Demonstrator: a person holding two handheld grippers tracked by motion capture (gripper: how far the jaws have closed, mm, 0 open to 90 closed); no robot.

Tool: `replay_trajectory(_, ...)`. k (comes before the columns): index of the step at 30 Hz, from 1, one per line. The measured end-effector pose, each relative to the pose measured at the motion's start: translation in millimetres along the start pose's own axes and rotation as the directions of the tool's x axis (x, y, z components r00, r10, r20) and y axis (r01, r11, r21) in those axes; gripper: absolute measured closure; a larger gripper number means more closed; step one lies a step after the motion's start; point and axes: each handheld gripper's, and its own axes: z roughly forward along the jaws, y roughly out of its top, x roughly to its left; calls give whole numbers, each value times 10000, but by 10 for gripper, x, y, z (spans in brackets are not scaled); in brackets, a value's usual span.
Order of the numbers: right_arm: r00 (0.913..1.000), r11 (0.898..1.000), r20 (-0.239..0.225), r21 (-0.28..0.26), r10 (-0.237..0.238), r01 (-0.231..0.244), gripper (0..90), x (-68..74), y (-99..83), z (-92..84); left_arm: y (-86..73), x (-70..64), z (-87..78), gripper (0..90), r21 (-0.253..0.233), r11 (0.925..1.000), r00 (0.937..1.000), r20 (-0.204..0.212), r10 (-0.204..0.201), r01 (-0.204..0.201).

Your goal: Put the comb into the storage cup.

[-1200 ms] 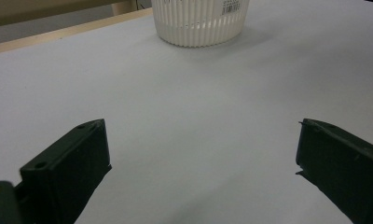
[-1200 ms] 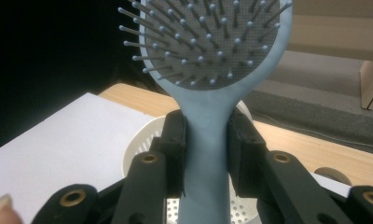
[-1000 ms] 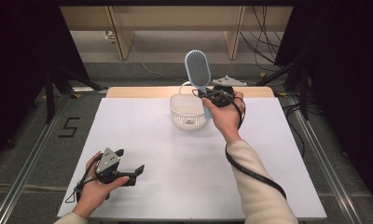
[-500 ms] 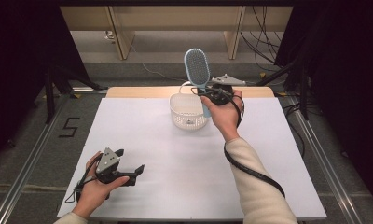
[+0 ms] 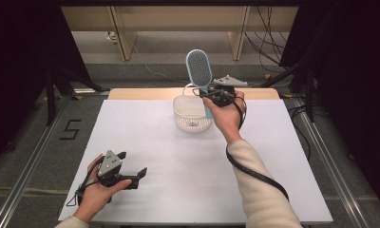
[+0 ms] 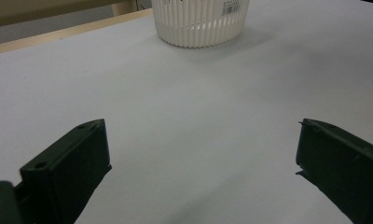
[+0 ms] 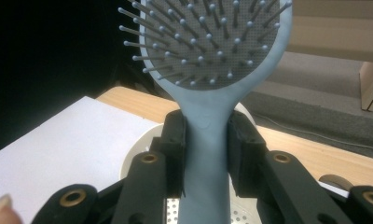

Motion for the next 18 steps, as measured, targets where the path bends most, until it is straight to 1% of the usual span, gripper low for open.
replay_trajectory(18,10000,10000,13,16,1,-1,711,10,43,54,0,1,1,21,-7,10000,10000,6,-11,11)
